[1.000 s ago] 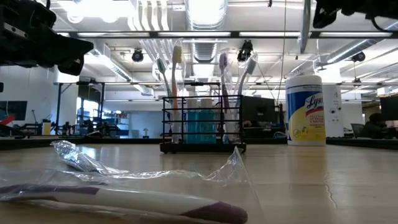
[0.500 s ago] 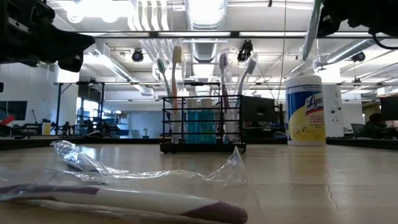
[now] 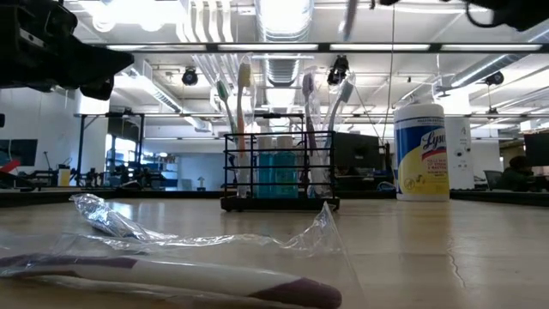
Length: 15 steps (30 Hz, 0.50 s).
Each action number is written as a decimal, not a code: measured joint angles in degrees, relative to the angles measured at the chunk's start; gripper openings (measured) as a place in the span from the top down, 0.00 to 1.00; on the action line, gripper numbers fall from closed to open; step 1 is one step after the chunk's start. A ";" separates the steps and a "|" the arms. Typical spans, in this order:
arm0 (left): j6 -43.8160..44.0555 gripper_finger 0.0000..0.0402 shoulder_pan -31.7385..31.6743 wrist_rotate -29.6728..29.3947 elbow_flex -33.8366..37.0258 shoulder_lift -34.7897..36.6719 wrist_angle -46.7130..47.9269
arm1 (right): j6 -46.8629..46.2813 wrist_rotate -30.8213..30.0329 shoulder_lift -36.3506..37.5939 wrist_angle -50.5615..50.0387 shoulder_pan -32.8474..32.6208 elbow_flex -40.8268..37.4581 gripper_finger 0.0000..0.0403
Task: Pick & Place toothbrushing station
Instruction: Put the green toothbrush into the black mesh organizer
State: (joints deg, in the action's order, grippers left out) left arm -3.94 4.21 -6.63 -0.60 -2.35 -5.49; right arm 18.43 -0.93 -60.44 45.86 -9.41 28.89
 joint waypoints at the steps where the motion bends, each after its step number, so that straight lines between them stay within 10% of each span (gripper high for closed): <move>1: 0.00 0.98 0.00 0.00 0.00 0.00 0.02 | -0.22 0.51 -2.75 2.26 0.47 0.63 0.95; 15: 0.02 0.98 0.00 -0.08 0.00 -0.02 0.50 | -10.80 6.87 -27.90 32.68 6.09 -2.89 0.95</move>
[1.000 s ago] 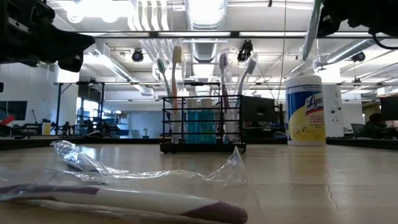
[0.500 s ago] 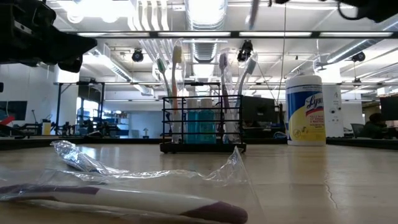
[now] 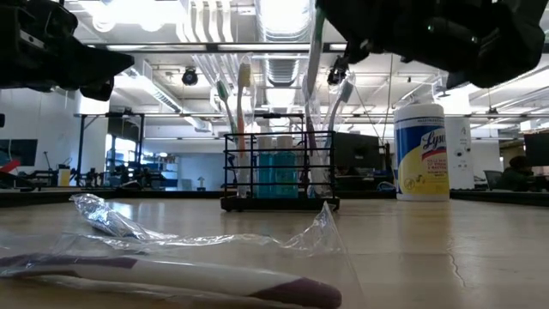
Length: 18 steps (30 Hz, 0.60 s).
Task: Pick & Place toothbrushing station
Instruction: Put the green toothbrush into the black mesh organizer
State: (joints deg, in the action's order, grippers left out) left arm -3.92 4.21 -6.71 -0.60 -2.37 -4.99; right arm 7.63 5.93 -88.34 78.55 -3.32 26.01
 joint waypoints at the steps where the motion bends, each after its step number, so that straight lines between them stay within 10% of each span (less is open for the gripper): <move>1: 0.00 0.98 0.00 -0.01 0.00 0.00 0.01 | -0.03 -0.14 -0.34 0.27 0.01 -0.41 0.95; 18: -0.11 0.98 0.00 -0.93 0.00 -0.02 -0.09 | -3.48 -13.00 -7.15 11.30 -0.06 -6.47 0.95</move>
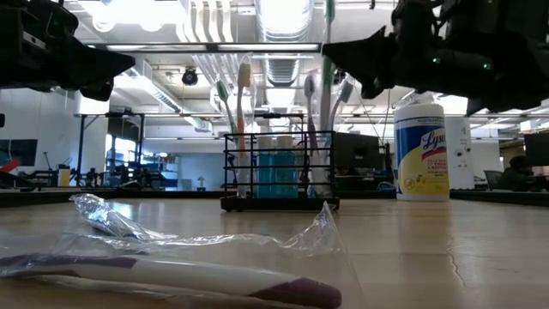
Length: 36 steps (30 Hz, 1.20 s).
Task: Pick & Place toothbrushing station
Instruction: Put the green toothbrush into the black mesh organizer
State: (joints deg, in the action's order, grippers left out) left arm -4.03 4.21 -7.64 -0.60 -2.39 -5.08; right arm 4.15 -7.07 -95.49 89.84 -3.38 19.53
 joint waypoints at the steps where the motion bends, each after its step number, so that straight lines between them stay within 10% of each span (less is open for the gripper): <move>1: 0.00 0.98 0.00 0.00 0.00 0.00 -0.02 | -0.24 -1.26 -0.77 -0.10 -0.04 0.52 0.95; 36: 0.42 0.98 0.00 0.02 0.00 0.00 0.42 | -5.56 -18.62 -11.36 -6.79 -4.26 4.19 0.95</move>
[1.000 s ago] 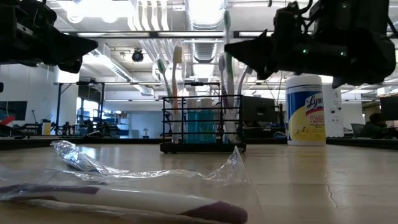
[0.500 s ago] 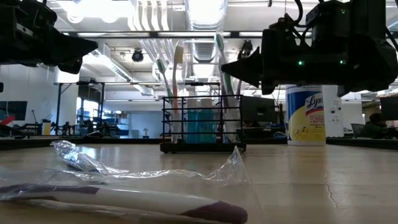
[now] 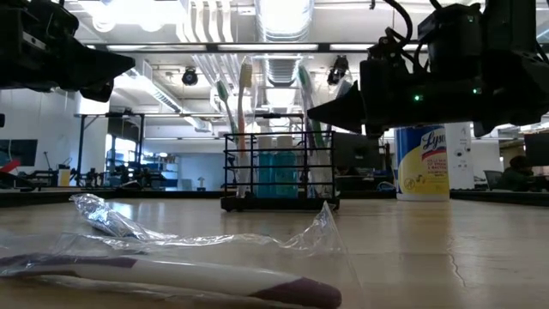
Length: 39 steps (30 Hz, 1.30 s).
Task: Pick & Place toothbrushing station
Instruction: Put the green toothbrush into the black mesh organizer
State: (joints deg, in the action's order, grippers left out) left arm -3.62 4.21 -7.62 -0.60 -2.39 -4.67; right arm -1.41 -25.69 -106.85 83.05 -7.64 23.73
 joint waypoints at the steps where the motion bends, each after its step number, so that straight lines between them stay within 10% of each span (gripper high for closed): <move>1: 0.00 0.98 0.00 0.00 0.00 0.00 0.02 | -0.15 0.00 0.00 -0.77 0.02 0.00 0.95; 31: -0.35 0.98 0.00 0.02 0.00 0.01 0.13 | 2.68 0.59 8.90 -4.25 -1.95 0.85 0.53; 39: 0.22 0.98 0.00 0.03 0.00 0.00 0.34 | 7.65 0.13 18.88 -24.94 -2.61 7.30 0.52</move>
State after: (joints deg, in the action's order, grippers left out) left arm -3.40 4.21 -7.58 -0.60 -2.39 -4.33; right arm 6.24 -25.56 -87.97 58.12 -10.25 31.03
